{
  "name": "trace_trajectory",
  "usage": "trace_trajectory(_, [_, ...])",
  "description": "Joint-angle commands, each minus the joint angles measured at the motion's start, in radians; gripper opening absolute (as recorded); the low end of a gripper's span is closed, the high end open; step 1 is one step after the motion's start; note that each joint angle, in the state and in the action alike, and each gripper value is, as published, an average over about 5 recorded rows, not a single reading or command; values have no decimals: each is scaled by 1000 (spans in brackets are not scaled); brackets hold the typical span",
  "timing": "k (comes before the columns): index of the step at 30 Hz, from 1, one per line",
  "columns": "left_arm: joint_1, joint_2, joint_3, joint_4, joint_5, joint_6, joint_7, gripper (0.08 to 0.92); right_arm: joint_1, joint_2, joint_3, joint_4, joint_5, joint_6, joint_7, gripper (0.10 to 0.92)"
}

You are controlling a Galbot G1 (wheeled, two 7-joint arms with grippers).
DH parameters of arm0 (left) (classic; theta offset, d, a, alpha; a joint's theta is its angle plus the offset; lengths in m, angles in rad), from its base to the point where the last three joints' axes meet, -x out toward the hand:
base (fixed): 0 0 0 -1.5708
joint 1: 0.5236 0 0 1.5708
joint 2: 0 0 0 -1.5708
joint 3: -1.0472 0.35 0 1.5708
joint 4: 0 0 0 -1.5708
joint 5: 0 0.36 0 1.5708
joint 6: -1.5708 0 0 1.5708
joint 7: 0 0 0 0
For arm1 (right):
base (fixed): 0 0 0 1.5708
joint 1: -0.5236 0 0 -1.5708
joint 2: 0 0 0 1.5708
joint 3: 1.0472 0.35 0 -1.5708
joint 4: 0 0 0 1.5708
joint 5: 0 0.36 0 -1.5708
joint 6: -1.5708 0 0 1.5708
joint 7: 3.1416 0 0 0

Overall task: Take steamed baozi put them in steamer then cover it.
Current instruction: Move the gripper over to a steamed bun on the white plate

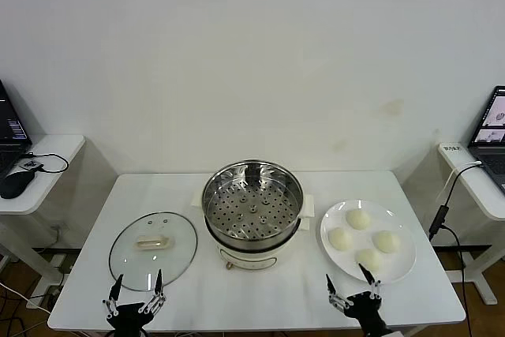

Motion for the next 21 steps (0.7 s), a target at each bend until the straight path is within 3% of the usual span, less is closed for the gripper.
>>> trace_trajectory(1, [-29, 16, -28, -21, 45, 66, 4, 823, 65, -104, 68, -6, -155, 2, 31, 823])
trace_trajectory(7, [-41, 21, -46, -36, 91, 47, 16, 823, 176, -245, 137, -33, -241, -53, -29, 823])
trace_trajectory(21, [-47, 13, -58, -50, 116, 65, -15, 823, 609, -739, 5, -302, -331, -123, -450, 823])
